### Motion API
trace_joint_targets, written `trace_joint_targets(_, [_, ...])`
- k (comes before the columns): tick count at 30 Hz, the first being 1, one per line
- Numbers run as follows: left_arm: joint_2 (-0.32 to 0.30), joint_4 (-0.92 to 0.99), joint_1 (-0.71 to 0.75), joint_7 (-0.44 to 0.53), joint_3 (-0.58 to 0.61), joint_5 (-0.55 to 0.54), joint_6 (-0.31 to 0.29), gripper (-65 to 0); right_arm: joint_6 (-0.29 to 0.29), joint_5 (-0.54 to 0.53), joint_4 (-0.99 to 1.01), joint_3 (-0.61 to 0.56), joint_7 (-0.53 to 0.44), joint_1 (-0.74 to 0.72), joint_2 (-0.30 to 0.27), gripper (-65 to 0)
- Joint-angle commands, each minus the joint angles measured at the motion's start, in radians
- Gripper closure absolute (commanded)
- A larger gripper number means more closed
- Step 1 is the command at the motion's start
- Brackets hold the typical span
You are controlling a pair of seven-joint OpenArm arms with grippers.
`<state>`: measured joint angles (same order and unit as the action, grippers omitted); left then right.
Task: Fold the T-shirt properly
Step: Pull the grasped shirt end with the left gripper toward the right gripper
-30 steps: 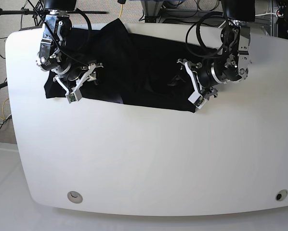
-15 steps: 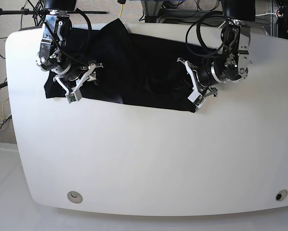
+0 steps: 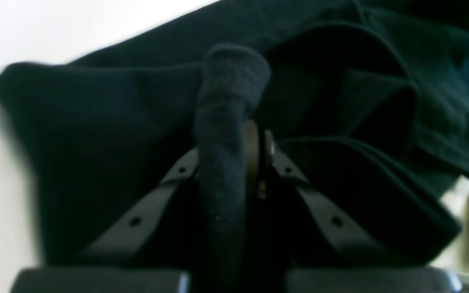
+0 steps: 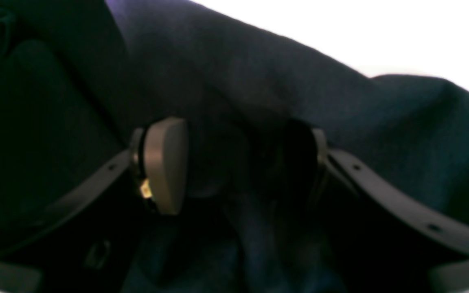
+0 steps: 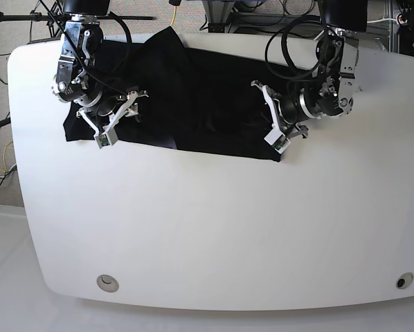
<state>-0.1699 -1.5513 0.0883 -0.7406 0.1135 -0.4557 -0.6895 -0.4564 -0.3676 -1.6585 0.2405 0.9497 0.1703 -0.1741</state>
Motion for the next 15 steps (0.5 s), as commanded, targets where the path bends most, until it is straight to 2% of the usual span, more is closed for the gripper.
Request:
trace_joint_targets(1, [0.016,-0.021,-0.011,0.02,0.038,-0.022,-0.009,0.0,0.001,0.02,0.008,-0.002,0.056,0.01,-0.002,-36.2])
trace_joint_targets(15, [0.057,-0.021,-0.005,0.019,0.177,-0.022,-0.009,0.0,0.001,0.02,0.01,-0.002,0.056,0.008,-0.002,-36.2])
